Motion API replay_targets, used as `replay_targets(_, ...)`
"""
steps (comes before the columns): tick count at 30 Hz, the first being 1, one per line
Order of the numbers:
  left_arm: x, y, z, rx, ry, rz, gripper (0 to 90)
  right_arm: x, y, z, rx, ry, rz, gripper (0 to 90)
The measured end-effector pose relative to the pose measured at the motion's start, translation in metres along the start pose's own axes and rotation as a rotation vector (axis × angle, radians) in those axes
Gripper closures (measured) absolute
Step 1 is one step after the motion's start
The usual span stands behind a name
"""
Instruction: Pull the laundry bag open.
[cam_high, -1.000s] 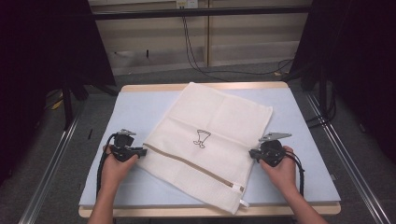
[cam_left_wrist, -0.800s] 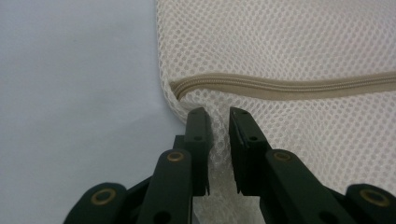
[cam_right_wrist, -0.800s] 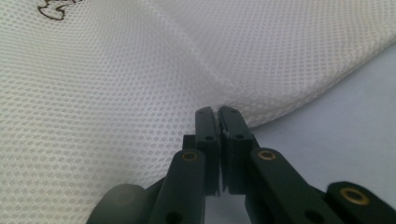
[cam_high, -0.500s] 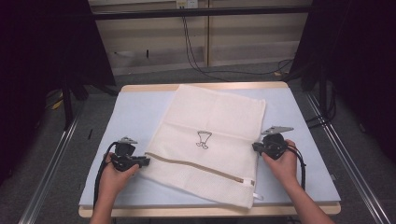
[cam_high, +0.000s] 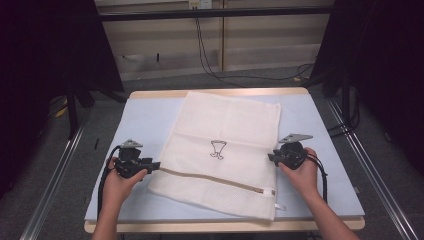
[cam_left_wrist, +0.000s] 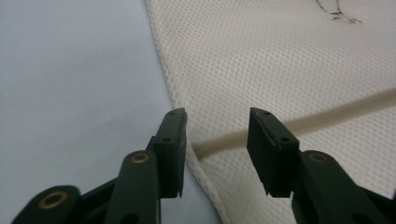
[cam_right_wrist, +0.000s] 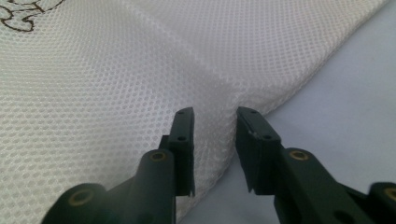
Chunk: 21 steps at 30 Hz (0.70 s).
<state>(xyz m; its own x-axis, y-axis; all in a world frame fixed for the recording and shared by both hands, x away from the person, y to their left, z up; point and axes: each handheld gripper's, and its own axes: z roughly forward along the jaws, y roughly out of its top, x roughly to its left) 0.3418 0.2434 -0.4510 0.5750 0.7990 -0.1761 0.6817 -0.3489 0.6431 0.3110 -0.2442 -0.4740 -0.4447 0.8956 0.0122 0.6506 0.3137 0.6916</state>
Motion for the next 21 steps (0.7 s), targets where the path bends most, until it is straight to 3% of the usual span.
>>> replay_targets(1, 0.003, 0.005, 0.009, 0.011, 0.038, 0.015, 52.2, 0.002, -0.001, -0.003, -0.011, 0.0, 0.006, 62.4)
replay_targets(3, 0.003, 0.007, 0.014, 0.016, 0.027, 0.002, 49.1, 0.003, -0.002, -0.006, -0.013, 0.005, 0.016, 62.0)
replay_targets(4, 0.005, 0.01, 0.024, 0.021, 0.046, -0.001, 46.7, 0.004, -0.005, -0.01, -0.023, 0.016, 0.026, 60.4)
replay_targets(6, 0.007, 0.011, 0.029, 0.028, 0.052, 0.008, 42.7, 0.006, -0.007, -0.013, -0.018, 0.018, 0.03, 59.6)
replay_targets(7, 0.008, 0.013, 0.033, 0.035, 0.09, 0.006, 42.7, 0.007, -0.009, -0.015, -0.02, 0.023, 0.029, 59.3)
replay_targets(8, 0.009, 0.014, 0.034, 0.033, 0.102, 0.001, 40.7, 0.011, -0.013, -0.019, -0.008, 0.042, 0.032, 58.8)
replay_targets(9, 0.01, 0.016, 0.036, 0.032, 0.089, -0.006, 40.7, 0.011, -0.013, -0.019, -0.008, 0.042, 0.032, 58.8)
replay_targets(10, 0.012, 0.018, 0.039, 0.007, 0.05, -0.05, 41.0, 0.014, -0.019, -0.022, 0.008, 0.05, 0.042, 57.6)
replay_targets(13, 0.01, 0.02, 0.042, 0.023, 0.038, -0.067, 48.2, 0.019, -0.024, -0.022, 0.023, 0.096, 0.056, 57.0)
replay_targets(14, 0.009, 0.021, 0.043, 0.021, 0.012, -0.074, 54.8, 0.021, -0.026, -0.022, 0.029, 0.088, 0.044, 58.0)
replay_targets(15, 0.007, 0.022, 0.044, 0.031, 0.02, -0.059, 55.5, 0.022, -0.027, -0.022, 0.031, 0.078, 0.034, 60.2)
replay_targets(16, 0.004, 0.022, 0.044, 0.036, 0.054, -0.029, 59.0, 0.022, -0.027, -0.023, 0.039, 0.073, 0.04, 66.5)
replay_targets(17, 0.004, 0.022, 0.044, 0.036, 0.054, -0.029, 66.5, 0.021, -0.026, -0.023, 0.037, 0.086, 0.038, 71.0)
replay_targets(18, 0.003, 0.023, 0.044, 0.047, 0.044, -0.029, 66.5, 0.021, -0.026, -0.023, 0.037, 0.086, 0.038, 71.0)
replay_targets(20, 0.001, 0.022, 0.042, 0.071, 0.008, -0.038, 79.1, 0.018, -0.025, -0.02, 0.031, 0.108, 0.049, 85.5)
replay_targets(21, -0.001, 0.022, 0.039, 0.092, -0.009, -0.036, 80.6, 0.017, -0.024, -0.019, 0.029, 0.102, 0.05, 86.3)
